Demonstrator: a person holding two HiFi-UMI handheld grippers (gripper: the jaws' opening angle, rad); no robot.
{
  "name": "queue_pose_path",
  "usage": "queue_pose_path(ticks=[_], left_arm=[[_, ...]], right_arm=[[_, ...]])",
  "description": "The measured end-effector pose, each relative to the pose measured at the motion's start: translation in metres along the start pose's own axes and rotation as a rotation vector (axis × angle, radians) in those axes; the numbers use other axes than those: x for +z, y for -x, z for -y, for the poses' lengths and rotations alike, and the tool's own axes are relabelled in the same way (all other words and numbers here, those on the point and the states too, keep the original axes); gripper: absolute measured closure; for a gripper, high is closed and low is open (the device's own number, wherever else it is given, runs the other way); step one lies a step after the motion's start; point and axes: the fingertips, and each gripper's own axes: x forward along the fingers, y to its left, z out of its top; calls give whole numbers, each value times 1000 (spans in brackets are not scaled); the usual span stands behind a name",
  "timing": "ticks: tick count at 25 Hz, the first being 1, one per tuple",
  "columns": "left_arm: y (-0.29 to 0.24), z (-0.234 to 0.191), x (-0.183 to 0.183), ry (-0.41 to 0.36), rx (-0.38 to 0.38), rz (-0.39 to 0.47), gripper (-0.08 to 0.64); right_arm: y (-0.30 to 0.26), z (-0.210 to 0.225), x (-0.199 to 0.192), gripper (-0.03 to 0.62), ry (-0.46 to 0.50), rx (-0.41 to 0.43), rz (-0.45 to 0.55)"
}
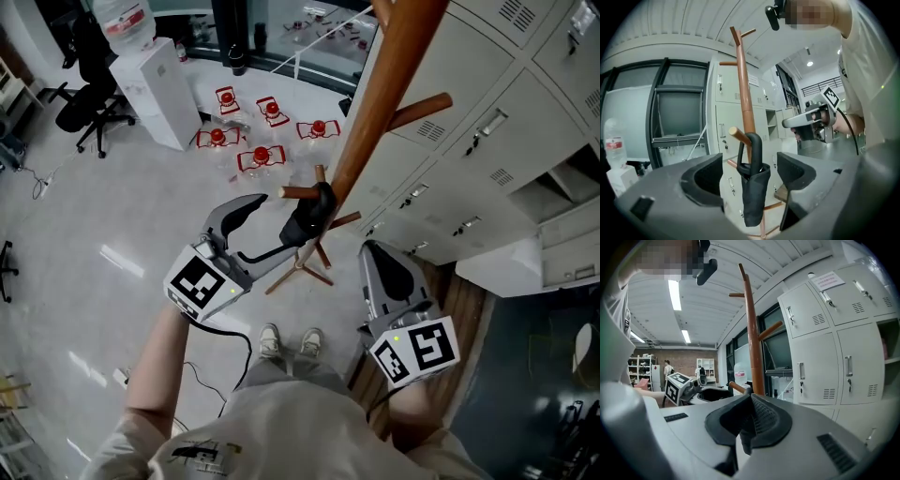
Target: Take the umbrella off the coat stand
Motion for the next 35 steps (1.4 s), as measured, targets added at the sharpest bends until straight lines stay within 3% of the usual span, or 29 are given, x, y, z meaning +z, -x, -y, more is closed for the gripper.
queue_pose_path(ticks=[13, 19, 24, 32, 35], left_arm=[[-50, 6, -67, -2, -126, -51, 215], [-67, 7, -90, 123, -163, -54, 215], [-80, 20, -108, 84, -234, -81, 215], [-96, 16, -139, 62, -194, -121, 215], [-98, 13, -144, 114, -167, -98, 218]], right_arm=[[-19, 10, -43, 584, -28, -2, -76], [-22, 14, -69, 584, -20, -22, -127], [-23, 14, -85, 584, -51, -23, -146], [-21, 19, -102, 584, -85, -33, -176], [-21, 14, -107, 584, -89, -25, -187]])
